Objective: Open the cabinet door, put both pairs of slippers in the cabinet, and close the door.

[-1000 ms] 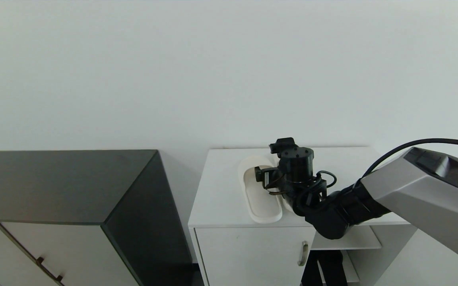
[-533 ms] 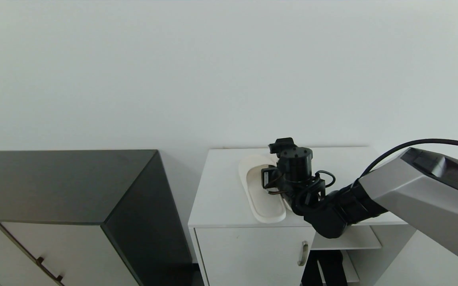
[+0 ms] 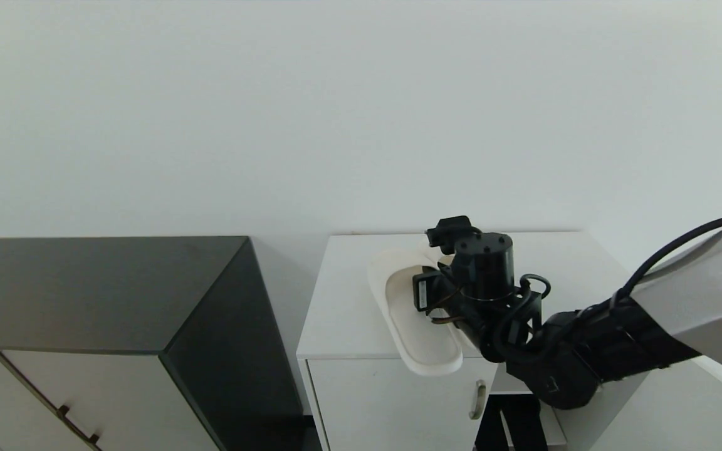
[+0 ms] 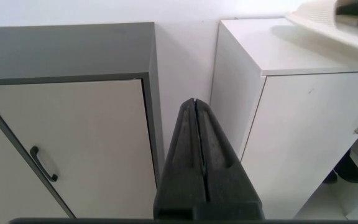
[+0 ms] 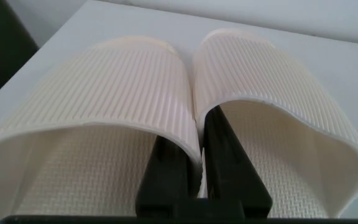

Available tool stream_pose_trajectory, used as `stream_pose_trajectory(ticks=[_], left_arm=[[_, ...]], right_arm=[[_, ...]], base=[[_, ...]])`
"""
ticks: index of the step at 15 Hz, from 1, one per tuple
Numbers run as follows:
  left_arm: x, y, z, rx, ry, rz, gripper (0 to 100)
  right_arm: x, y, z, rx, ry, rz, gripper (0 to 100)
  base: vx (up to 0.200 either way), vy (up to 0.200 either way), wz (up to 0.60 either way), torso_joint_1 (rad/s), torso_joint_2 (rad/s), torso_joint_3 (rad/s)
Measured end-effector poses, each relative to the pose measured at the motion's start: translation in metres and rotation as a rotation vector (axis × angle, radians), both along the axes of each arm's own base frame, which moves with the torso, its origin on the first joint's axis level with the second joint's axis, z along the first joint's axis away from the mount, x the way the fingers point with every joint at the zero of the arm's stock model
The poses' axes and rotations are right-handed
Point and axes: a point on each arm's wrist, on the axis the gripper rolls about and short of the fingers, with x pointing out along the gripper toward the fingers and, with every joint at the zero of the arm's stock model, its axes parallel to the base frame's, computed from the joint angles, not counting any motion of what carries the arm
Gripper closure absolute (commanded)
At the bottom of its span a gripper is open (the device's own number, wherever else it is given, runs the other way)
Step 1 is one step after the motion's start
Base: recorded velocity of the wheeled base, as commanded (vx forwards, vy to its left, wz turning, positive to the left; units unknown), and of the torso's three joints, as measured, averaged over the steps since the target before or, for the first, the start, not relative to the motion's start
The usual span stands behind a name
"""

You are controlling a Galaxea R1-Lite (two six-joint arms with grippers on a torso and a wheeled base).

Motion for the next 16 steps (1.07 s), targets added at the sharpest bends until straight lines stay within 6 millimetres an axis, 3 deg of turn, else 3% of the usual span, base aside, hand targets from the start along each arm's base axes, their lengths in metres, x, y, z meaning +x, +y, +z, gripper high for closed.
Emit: stream_pose_trajectory(ticks=[4, 7, 16], left_arm=[[0.0, 0.0, 0.0, 0.0, 0.0, 0.0, 100], [0.0, 0.0, 0.0, 0.001, 0.0, 0.0, 100], [0.0, 0.0, 0.0, 0.0, 0.0, 0.0, 100]], right_arm=[[-0.04, -0.014, 0.003, -0.015, 0.025, 0.047, 100], [-0.059, -0.019, 0.008, -0.009, 0.018, 0.074, 100], [-0.069, -0.02, 0.011, -0.004, 0.012, 0.093, 100]], base=[[0.0, 0.0, 0.0, 0.0, 0.0, 0.0], [0.0, 0.0, 0.0, 0.0, 0.0, 0.0], [0.0, 0.0, 0.0, 0.0, 0.0, 0.0]])
